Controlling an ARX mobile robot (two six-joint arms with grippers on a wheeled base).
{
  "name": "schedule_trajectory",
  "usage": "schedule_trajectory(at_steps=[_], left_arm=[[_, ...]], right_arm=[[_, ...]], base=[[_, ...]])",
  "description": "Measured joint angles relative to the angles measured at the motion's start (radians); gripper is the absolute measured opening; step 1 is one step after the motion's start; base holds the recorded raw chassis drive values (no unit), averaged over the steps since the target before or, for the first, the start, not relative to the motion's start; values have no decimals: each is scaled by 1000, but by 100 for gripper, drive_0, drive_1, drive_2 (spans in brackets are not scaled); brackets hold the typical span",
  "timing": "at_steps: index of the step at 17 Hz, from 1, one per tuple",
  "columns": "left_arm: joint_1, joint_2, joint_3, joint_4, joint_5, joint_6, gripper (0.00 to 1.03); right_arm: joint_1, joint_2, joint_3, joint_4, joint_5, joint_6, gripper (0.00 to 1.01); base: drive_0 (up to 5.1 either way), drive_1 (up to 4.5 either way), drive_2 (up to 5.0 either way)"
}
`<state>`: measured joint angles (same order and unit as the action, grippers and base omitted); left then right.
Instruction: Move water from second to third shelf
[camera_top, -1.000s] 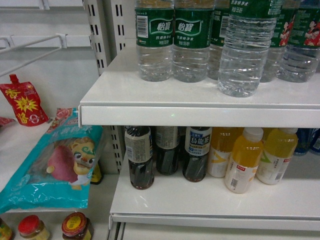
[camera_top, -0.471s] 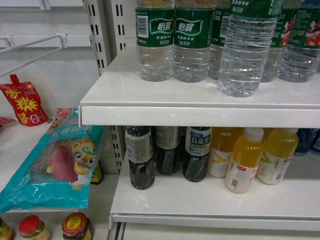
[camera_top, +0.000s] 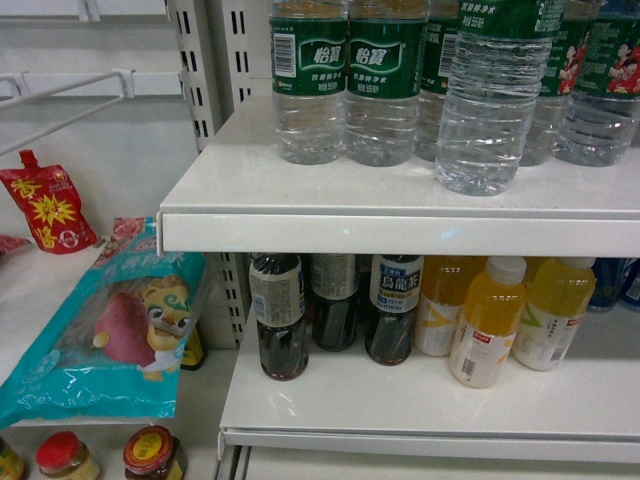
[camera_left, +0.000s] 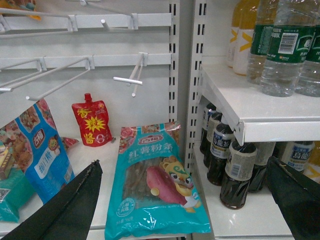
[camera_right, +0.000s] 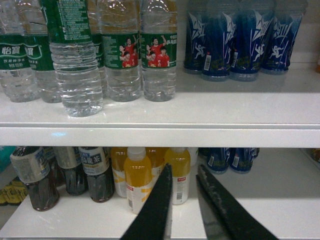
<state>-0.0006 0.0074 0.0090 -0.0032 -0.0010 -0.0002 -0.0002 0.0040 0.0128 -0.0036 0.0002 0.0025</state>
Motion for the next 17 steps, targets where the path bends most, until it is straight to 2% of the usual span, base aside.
schedule_trajectory(at_steps=[4, 6, 7, 8, 17], left_arm=[[0, 0, 0, 0, 0, 0, 98], [0, 0, 0, 0, 0, 0, 98], [0, 0, 0, 0, 0, 0, 98], [0, 0, 0, 0, 0, 0, 98], [0, 0, 0, 2, 0, 0, 98]], right_arm=[[0, 0, 0, 0, 0, 0, 65], [0, 0, 0, 0, 0, 0, 91], [0, 0, 0, 0, 0, 0, 100], [0, 0, 0, 0, 0, 0, 97], [0, 0, 0, 3, 0, 0, 98]], base=[[0, 0, 0], [0, 0, 0], [0, 0, 0], [0, 0, 0], [0, 0, 0]])
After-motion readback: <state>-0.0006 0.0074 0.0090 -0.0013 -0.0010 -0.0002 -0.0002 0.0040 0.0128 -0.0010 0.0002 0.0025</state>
